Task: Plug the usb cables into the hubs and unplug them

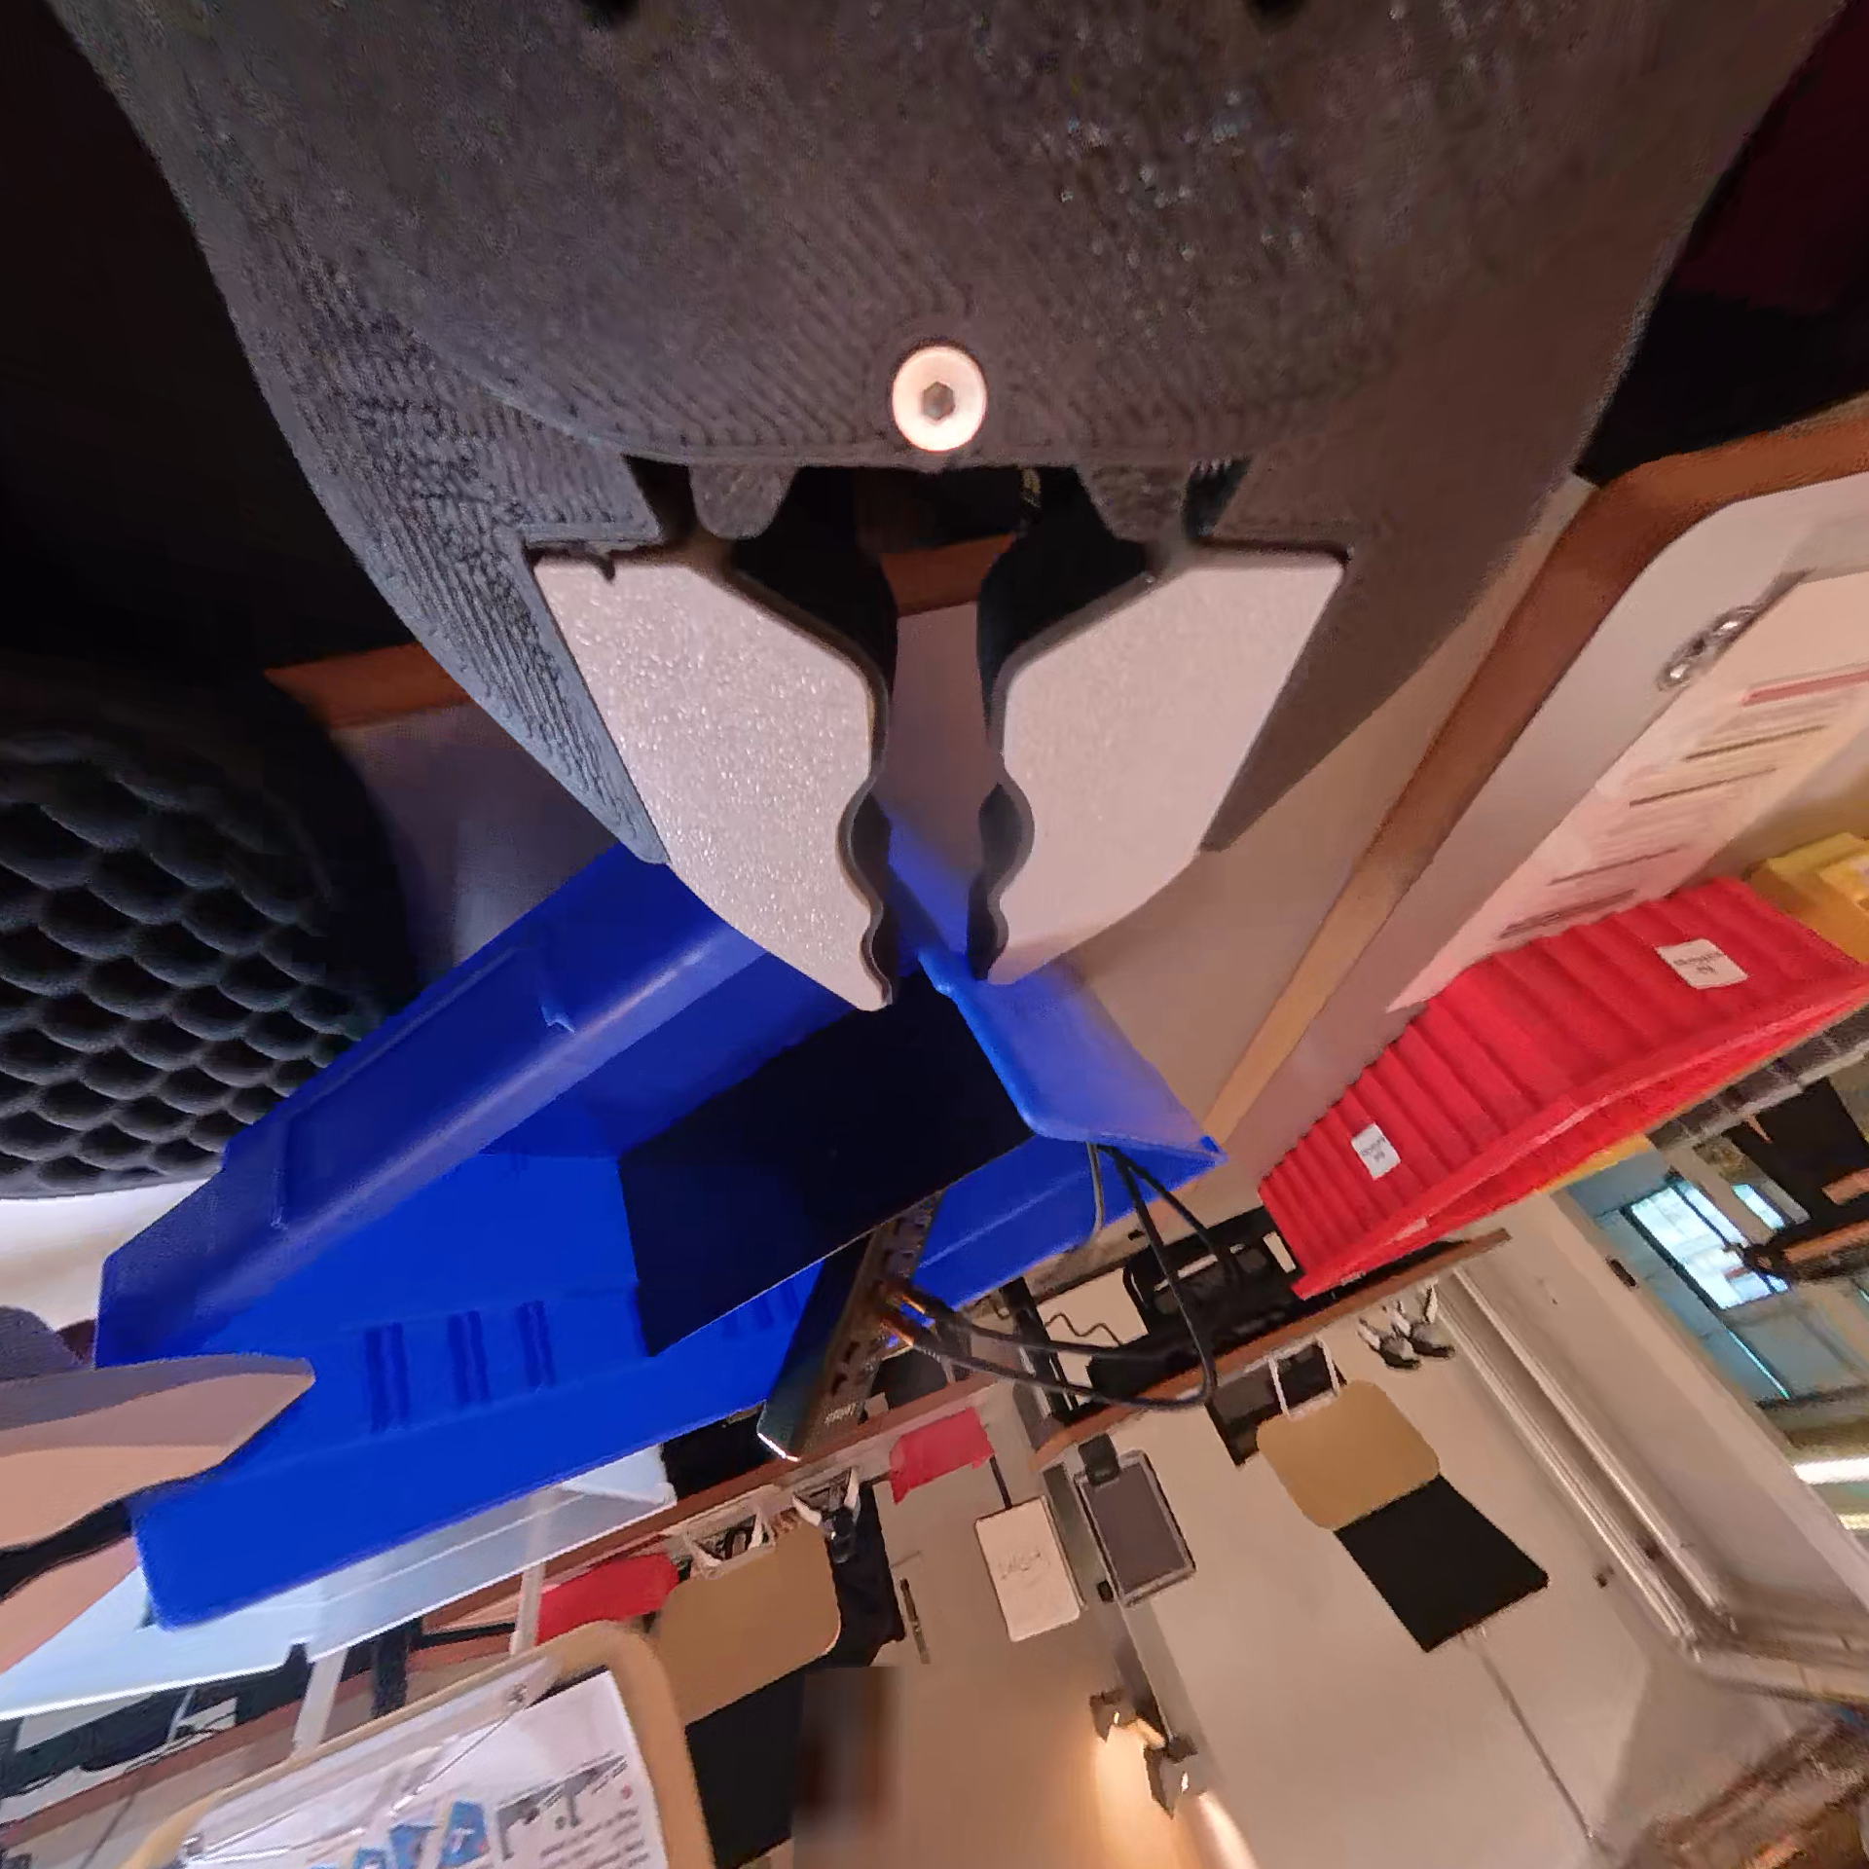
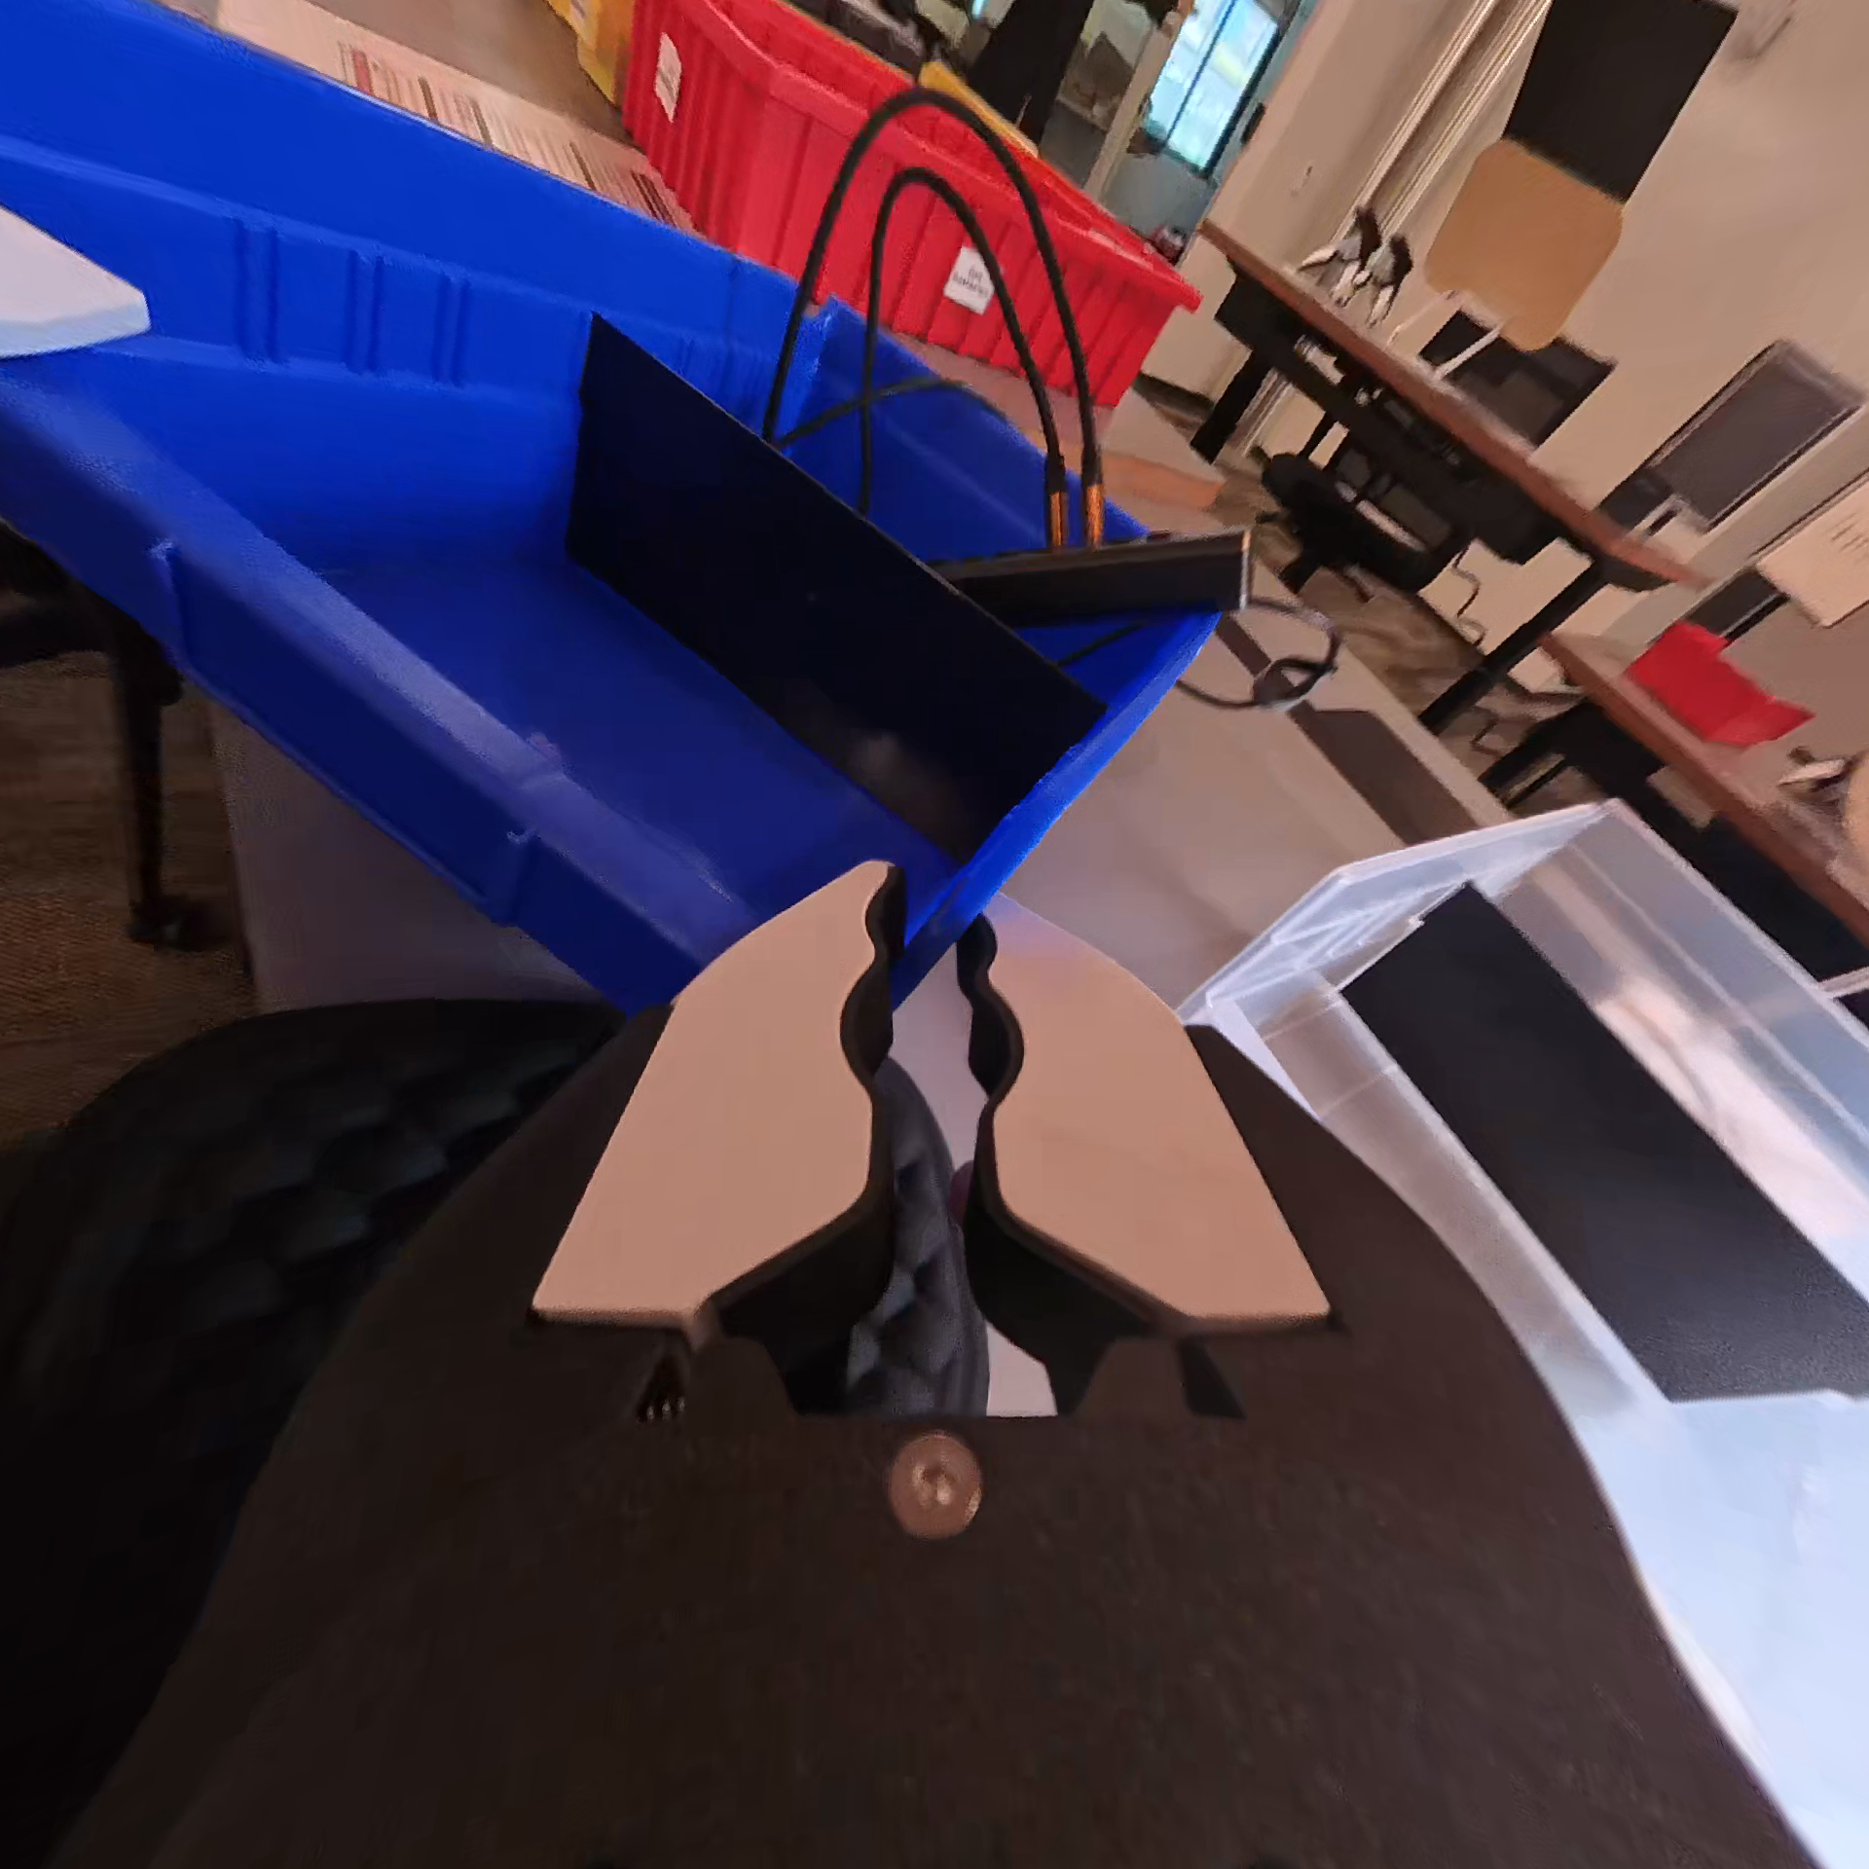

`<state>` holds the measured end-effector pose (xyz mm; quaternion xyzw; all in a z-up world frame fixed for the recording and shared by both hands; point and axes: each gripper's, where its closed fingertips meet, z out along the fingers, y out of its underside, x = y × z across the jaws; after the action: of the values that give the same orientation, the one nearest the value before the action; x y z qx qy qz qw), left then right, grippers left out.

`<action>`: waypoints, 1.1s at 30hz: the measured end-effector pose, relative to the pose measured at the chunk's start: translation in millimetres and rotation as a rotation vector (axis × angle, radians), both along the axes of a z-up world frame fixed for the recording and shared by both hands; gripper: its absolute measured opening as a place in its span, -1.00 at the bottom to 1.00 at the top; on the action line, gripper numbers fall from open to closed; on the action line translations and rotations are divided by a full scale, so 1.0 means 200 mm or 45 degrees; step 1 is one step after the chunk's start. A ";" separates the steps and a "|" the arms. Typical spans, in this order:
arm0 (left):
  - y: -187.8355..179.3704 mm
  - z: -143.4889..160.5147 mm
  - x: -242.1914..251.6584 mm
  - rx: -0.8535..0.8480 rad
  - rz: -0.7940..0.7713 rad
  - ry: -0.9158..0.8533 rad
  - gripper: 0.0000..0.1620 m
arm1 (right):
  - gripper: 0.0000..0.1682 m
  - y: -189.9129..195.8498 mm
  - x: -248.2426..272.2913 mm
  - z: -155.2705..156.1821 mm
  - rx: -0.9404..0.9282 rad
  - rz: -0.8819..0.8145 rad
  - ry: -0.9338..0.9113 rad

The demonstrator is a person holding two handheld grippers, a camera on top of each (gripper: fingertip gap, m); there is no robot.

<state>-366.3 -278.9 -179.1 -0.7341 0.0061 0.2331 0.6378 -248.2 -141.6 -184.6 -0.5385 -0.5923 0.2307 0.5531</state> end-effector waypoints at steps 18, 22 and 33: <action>0.60 0.07 -0.30 -0.150 -0.121 -0.279 -0.46 | -0.37 0.73 0.30 -0.03 0.052 0.150 -0.369; 0.71 0.25 -0.06 -0.351 -0.332 -0.025 -0.51 | -0.25 0.81 0.43 -0.17 0.046 0.206 -0.758; 1.06 -0.37 0.35 -1.191 -0.794 0.237 -0.72 | -0.63 0.85 0.60 -0.37 0.176 -0.003 -1.054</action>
<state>-296.9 -66.0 -253.3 -0.8782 0.3813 0.0700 0.2803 -127.4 29.2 -258.2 -0.5482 -0.7780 -0.0459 0.3035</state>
